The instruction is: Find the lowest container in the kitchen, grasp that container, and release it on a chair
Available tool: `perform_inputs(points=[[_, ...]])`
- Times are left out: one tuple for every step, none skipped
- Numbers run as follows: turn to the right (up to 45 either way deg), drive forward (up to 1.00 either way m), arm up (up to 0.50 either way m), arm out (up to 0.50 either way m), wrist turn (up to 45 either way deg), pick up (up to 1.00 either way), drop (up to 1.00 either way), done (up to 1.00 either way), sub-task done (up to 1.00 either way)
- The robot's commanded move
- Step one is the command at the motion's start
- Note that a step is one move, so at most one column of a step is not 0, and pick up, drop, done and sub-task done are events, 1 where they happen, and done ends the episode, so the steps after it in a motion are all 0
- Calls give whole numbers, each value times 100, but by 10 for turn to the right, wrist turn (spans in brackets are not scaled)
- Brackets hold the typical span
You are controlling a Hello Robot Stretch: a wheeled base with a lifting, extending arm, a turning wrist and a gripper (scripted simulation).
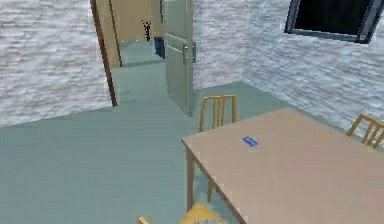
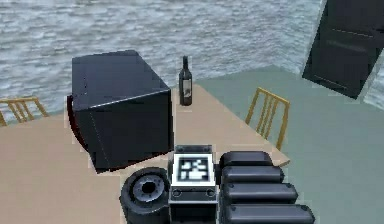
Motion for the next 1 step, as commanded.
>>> perform_inputs(points=[[-120,0,0,0,0,0,0,0,0]])
